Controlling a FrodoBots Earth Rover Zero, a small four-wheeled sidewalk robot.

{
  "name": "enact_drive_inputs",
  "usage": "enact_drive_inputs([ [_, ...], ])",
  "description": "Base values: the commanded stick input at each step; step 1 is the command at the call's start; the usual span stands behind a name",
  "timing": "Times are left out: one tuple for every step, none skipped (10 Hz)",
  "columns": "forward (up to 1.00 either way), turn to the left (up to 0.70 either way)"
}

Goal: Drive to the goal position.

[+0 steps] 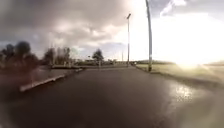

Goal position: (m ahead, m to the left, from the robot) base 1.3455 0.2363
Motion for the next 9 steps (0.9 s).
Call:
enact_drive_inputs([
  [0.70,-0.14],
  [0.70,-0.14],
  [0.70,-0.14],
  [0.70,-0.14],
  [0.70,-0.14],
  [0.70,-0.14],
  [0.70,-0.07],
  [0.70,0.00],
  [0.70,0.00],
])
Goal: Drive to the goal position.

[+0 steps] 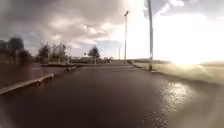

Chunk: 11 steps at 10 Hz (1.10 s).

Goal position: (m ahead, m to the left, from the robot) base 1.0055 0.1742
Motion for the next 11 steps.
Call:
enact_drive_inputs([
  [0.70,0.00],
  [0.70,0.00],
  [0.70,0.00],
  [0.70,0.00],
  [0.70,0.00],
  [0.70,0.00],
  [0.70,0.00],
  [0.70,0.00],
  [0.70,0.00],
  [0.70,0.00],
  [0.70,0.00],
])
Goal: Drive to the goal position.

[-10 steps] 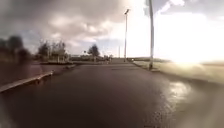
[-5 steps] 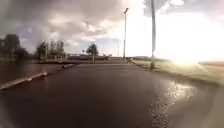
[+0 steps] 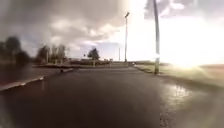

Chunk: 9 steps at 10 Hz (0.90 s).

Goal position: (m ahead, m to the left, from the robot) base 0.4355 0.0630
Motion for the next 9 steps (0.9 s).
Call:
enact_drive_inputs([
  [0.70,0.00],
  [0.70,0.00],
  [0.70,0.00],
  [0.70,0.00],
  [0.70,0.00],
  [0.70,0.00],
  [0.70,0.00],
  [0.70,0.00],
  [0.70,0.00],
])
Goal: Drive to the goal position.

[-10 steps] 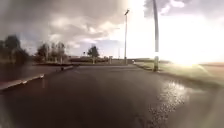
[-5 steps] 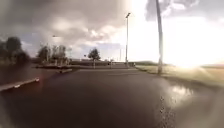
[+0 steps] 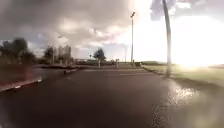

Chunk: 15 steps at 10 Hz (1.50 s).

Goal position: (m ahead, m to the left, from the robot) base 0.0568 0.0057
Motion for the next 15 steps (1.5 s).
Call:
enact_drive_inputs([
  [0.70,0.00],
  [0.70,0.00],
  [0.70,0.00],
  [0.70,0.00],
  [0.70,0.00],
  [0.70,0.00],
  [0.70,0.00],
  [0.70,0.00],
  [0.70,0.00],
  [0.70,0.00],
  [0.70,0.00],
  [0.70,0.00],
  [0.70,0.00],
  [0.70,0.00],
  [0.70,0.00],
])
